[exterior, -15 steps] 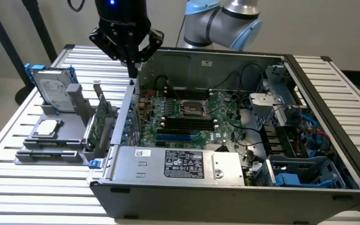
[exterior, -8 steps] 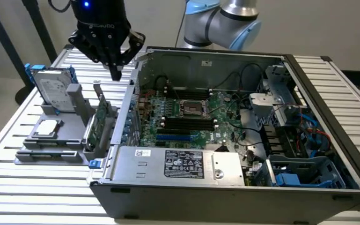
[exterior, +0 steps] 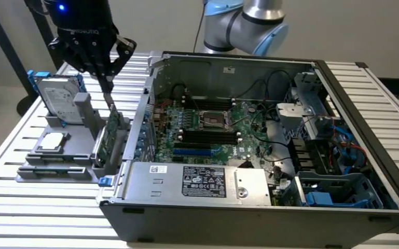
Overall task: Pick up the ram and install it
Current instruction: 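Reach for the ram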
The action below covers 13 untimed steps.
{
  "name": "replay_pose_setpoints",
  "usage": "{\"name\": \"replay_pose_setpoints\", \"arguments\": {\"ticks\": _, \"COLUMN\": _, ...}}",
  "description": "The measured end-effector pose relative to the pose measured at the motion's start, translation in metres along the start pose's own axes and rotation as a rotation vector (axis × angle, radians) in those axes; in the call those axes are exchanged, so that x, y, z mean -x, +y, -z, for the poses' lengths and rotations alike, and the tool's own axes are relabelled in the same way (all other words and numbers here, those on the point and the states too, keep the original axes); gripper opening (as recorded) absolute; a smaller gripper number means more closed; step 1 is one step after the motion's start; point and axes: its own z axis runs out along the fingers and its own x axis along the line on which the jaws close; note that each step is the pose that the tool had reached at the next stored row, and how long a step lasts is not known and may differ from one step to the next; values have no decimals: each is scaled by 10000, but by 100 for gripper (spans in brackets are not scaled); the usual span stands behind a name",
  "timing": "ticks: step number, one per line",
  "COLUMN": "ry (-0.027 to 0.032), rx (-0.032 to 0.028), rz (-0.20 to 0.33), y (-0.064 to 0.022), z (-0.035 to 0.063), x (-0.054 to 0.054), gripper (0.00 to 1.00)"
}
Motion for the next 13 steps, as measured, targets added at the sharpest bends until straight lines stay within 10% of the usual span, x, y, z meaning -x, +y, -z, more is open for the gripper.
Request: {"name": "replay_pose_setpoints", "arguments": {"ticks": 13, "ry": 1, "rx": -1, "rz": 0, "y": -169, "z": -1, "x": -579, "gripper": 11}}
